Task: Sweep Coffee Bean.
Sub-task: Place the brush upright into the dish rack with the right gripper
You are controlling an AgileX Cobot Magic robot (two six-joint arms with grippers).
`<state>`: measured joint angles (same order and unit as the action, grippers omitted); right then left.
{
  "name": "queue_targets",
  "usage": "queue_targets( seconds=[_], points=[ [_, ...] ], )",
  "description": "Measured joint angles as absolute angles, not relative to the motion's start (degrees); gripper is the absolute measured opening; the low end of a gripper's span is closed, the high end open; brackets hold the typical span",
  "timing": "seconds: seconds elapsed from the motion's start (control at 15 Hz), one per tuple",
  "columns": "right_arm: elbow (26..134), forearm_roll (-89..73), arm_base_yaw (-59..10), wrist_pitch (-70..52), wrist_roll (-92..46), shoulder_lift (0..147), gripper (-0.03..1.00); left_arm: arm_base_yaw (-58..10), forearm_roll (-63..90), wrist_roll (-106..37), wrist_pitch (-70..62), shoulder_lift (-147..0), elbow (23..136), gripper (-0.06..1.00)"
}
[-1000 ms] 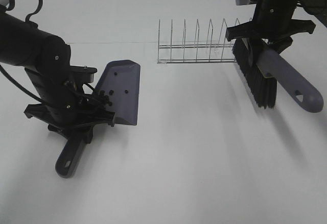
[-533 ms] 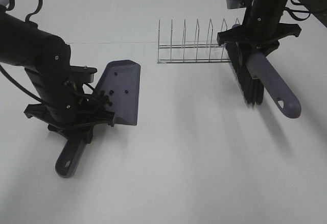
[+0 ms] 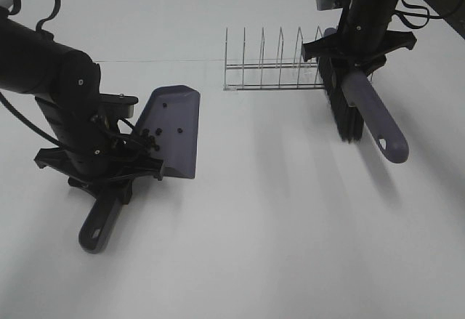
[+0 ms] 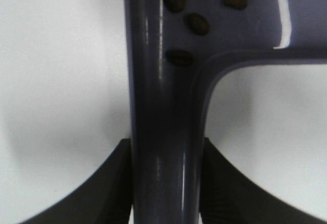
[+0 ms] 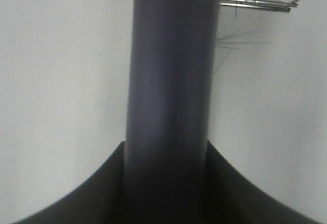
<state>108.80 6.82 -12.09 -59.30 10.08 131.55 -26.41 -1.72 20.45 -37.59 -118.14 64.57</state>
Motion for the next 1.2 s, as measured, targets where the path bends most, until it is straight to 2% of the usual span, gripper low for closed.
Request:
queue_targets(
  seconds=[0.4, 0.87, 0.93, 1.07, 1.2],
  points=[
    [125.54, 7.96, -12.03, -64.97, 10.26, 140.55, 0.31, -26.41, -1.66, 20.05, -37.59, -118.14, 64.57, 0.34],
    [128.40, 8.82, -12.03, -64.74, 11.57, 142.32, 0.32, -26.41, -1.60, 19.48, -37.53, -118.14, 64.57, 0.34],
    [128.40, 8.88, -12.03, -64.52, 11.63, 142.44, 0.39, -26.41, -1.60, 19.42, -37.53, -118.14, 64.57, 0.34],
    [128.63, 8.88, -12.03, -63.94, 11.63, 142.44, 0.61, -26.41, -1.60, 19.37, -37.53, -118.14, 64.57, 0.34],
    [128.86, 8.94, -12.03, -63.31, 11.63, 142.44, 0.71, -26.41, -1.60, 19.37, -37.53, -118.14, 64.57, 0.34]
  ],
)
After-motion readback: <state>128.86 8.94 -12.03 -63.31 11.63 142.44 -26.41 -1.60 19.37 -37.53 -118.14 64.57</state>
